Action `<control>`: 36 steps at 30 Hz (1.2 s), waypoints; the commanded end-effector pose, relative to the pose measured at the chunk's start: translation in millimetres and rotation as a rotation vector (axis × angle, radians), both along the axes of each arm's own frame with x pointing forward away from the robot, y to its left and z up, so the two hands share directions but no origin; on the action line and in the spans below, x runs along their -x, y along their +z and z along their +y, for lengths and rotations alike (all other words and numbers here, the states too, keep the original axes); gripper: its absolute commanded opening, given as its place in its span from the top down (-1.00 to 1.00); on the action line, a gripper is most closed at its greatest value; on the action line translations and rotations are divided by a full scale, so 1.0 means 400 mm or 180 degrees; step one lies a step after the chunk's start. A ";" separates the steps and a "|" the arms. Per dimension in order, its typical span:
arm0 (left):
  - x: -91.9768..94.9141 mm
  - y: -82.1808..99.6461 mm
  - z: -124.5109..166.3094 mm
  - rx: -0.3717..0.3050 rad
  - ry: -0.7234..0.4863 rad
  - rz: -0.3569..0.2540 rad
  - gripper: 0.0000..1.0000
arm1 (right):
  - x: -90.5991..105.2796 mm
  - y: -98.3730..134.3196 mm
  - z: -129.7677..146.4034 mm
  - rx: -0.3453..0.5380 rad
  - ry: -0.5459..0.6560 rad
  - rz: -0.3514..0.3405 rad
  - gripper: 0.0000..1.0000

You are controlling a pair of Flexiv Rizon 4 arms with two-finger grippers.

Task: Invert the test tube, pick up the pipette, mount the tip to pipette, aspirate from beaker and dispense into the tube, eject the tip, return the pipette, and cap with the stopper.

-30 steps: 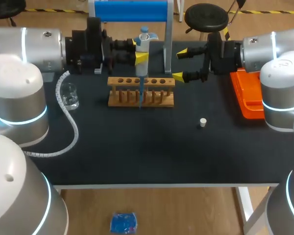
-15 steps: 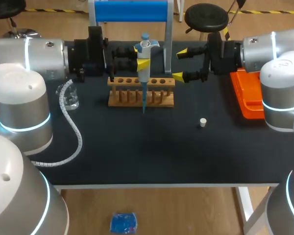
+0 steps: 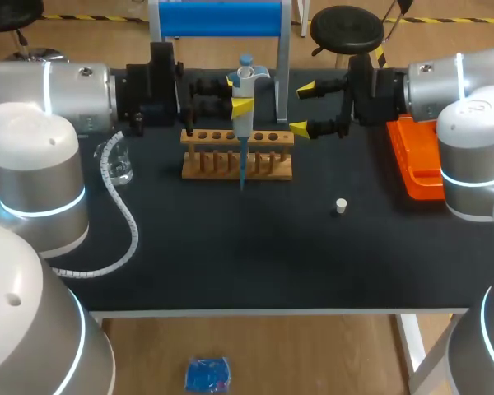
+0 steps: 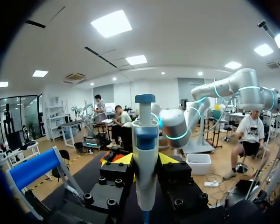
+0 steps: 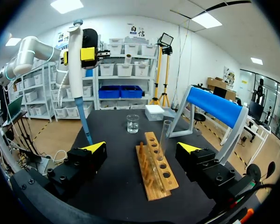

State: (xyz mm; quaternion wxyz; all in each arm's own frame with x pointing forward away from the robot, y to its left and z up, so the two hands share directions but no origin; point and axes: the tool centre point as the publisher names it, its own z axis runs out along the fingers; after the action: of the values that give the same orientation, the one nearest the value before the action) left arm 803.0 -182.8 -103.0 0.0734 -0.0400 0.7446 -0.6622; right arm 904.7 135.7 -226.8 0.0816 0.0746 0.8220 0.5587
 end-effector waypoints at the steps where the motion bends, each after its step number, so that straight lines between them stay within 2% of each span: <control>1: 0.001 0.000 -0.003 0.0010 0.0012 -0.0005 1.00 | 0.024 0.015 -0.027 -0.0056 0.0025 -0.0002 -1.00; 10: 0.001 0.000 -0.003 0.0010 0.0012 -0.0005 1.00 | 0.144 0.082 -0.102 -0.0367 0.0236 -0.0049 -1.00; 16: 0.001 0.000 -0.003 0.0010 0.0012 -0.0005 1.00 | 0.226 0.119 -0.109 -0.0574 0.0405 -0.0107 -1.00; 22: 0.001 0.000 -0.003 0.0010 0.0012 -0.0005 1.00 | 0.279 0.151 -0.090 -0.0702 0.0512 -0.0130 -1.00; 27: 0.001 0.000 -0.003 0.0010 0.0012 -0.0005 1.00 | 0.293 0.168 -0.050 -0.0796 0.0582 -0.0131 -1.00; 36: 0.001 0.000 -0.003 0.0010 0.0012 -0.0005 1.00 | 0.269 0.161 0.042 -0.0840 0.0598 -0.0127 -1.00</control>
State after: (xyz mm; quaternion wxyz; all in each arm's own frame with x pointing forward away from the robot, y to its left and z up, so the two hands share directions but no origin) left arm 802.9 -182.8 -102.6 0.0732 -0.0401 0.7448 -0.6620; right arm 787.9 135.8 -157.1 0.0337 -0.0014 0.7442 0.6672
